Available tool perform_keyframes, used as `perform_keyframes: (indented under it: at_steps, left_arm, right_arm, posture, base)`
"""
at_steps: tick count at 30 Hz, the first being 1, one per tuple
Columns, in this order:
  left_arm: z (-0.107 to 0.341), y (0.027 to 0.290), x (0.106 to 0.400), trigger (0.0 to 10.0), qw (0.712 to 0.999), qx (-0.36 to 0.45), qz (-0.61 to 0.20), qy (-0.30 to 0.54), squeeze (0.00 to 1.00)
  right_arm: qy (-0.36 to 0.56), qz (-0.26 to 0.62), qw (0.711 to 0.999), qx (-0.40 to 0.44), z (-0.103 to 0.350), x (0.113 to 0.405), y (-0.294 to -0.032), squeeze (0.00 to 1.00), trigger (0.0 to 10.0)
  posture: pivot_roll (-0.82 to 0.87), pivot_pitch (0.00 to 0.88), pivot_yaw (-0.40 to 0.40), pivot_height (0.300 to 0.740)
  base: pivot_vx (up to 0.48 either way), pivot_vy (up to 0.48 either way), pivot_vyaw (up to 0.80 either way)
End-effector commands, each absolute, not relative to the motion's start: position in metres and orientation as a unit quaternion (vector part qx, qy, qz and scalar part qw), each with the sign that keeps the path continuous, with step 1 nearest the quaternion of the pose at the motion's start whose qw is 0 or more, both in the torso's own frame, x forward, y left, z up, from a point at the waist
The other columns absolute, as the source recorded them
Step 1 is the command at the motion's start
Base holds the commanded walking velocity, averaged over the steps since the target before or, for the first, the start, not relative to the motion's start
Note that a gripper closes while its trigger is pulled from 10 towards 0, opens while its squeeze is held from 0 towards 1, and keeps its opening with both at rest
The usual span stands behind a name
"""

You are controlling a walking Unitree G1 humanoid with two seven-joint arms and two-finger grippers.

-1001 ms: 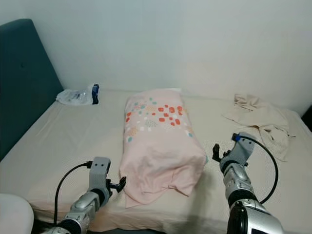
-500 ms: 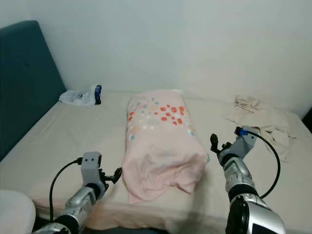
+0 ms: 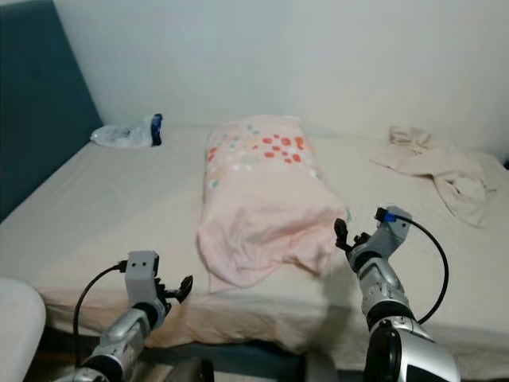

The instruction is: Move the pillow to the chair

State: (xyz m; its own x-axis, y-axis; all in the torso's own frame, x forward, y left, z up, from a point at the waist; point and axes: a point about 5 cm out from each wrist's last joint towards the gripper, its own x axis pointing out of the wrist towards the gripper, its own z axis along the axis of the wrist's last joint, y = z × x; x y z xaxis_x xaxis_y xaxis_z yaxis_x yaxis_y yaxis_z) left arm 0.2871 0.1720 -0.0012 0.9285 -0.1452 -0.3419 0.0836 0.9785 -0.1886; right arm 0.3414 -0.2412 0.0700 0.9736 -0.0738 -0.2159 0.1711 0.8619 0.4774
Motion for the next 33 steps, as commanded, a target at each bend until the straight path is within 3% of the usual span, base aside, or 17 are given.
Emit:
perform_keyframes:
  at_steps: [1, 9, 16, 20, 22, 33]
  left_arm:
    - [0.006, 0.171, 0.292, 10.0, 0.982, -0.085, -0.069, 0.156, 0.0]
    - [0.016, 0.168, 0.295, 10.0, 0.985, -0.078, -0.104, 0.113, 0.0]
    - [0.024, 0.176, 0.287, 10.0, 0.988, -0.062, -0.124, 0.067, 0.0]
    - [0.029, 0.185, 0.272, 10.0, 0.988, -0.045, -0.137, 0.045, 0.0]
    - [0.033, 0.19, 0.26, 10.0, 0.988, -0.034, -0.146, 0.042, 0.0]
    - [0.051, 0.189, 0.235, 10.0, 0.984, -0.027, -0.171, 0.044, 0.0]
  right_arm:
    - [0.059, -0.054, 0.96, 0.27, 0.084, 0.349, -0.243, 0.0, 10.0]
    - [0.041, -0.053, 0.949, 0.31, 0.087, 0.35, -0.244, 0.0, 10.0]
    - [0.021, -0.053, 0.923, 0.381, 0.084, 0.349, -0.24, 0.0, 10.0]
    - [-0.028, -0.067, 0.9, 0.431, 0.098, 0.353, -0.252, 0.0, 10.0]
    - [-0.048, -0.073, 0.903, 0.422, 0.111, 0.357, -0.261, 0.0, 10.0]
    - [-0.084, -0.026, 0.914, 0.395, 0.148, 0.373, -0.262, 0.0, 10.0]
  posture:
    - [0.03, 0.0, -0.005, 0.583]
    - [0.06, 0.0, 0.031, 0.583]
    - [0.12, 0.12, 0.07, 0.583]
    - [0.16, 0.196, 0.093, 0.583]
    - [0.18, 0.254, 0.114, 0.583]
    - [0.21, 0.375, 0.168, 0.583]
  base:
    - [0.0, 0.0, 0.0]
    - [0.0, 0.0, 0.0]
    - [0.0, 0.0, 0.0]
    - [0.0, 0.0, 0.0]
    - [0.0, 0.0, 0.0]
    - [0.0, 0.0, 0.0]
